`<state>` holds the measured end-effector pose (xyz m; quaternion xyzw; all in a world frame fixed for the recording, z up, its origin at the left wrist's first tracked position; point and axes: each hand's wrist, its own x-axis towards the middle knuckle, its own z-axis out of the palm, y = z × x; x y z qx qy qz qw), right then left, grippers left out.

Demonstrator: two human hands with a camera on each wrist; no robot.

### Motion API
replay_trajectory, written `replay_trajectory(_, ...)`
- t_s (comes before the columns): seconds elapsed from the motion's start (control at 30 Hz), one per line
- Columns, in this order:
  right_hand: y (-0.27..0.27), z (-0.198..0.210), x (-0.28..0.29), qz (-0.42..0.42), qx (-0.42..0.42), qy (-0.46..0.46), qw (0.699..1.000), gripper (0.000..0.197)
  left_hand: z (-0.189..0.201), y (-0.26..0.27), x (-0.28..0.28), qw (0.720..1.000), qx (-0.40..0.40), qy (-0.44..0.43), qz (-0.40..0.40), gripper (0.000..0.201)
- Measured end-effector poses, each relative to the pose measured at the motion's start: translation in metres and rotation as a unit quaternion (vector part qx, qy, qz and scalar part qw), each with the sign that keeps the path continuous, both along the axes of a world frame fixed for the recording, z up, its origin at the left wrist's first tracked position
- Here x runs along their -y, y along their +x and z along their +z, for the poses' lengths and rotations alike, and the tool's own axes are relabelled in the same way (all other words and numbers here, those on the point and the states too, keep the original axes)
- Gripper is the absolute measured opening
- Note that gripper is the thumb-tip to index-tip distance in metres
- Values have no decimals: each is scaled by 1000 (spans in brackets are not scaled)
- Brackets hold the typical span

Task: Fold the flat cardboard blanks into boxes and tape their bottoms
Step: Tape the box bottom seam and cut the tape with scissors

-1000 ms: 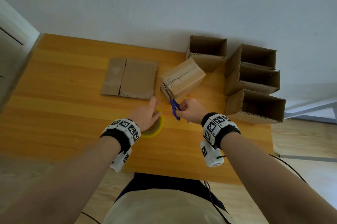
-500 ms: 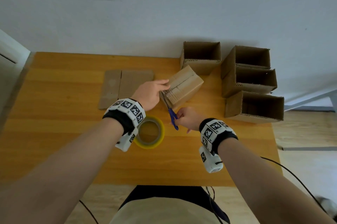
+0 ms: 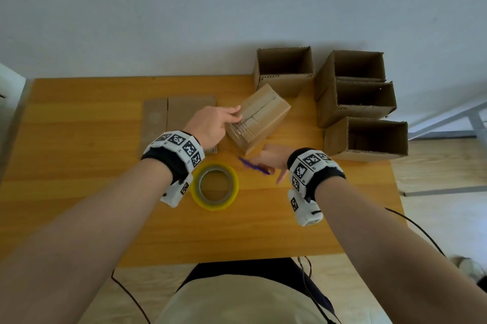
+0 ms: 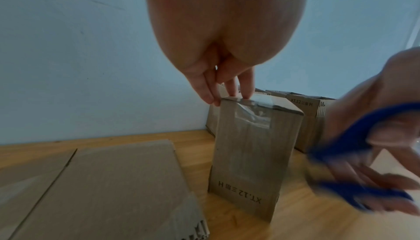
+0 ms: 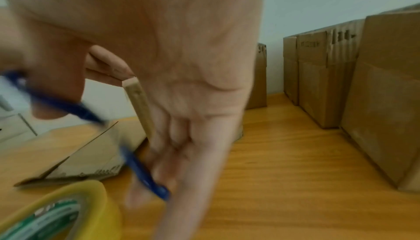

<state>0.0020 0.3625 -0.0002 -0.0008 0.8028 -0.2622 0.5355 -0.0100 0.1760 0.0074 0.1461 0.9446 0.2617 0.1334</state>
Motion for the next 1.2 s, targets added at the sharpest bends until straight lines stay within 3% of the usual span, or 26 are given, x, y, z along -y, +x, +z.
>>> replay_trajectory(0.1,13,-16,-8,79,-15,71,994,34,1,0,0,1000,4,-5,-6,44)
replay_trajectory(0.2,25,-28,-18,91,-78,73,990,49,-1,0,-1,1000,-20,-7,-9,35)
replay_trajectory(0.3,31,-31,-24,96,-150,68,982,43,-4,2,-8,998,-53,-18,6,29)
replay_trajectory(0.43,39,-40,-31,79,-208,116,968,24,-9,6,-17,996,-56,-61,17,61)
replay_trajectory(0.53,44,-47,-33,81,-237,160,955,23,-14,6,-22,997,-28,-60,41,85)
replay_trajectory(0.6,48,-52,-33,73,-241,172,952,24,-14,4,-22,998,-11,-44,37,90)
replay_trajectory(0.87,64,-63,-28,45,-295,153,942,25,-6,-5,-6,993,27,-87,-79,71)
replay_trajectory(1.2,68,-69,-32,83,-281,119,949,22,-18,16,-5,994,-4,-80,-78,56)
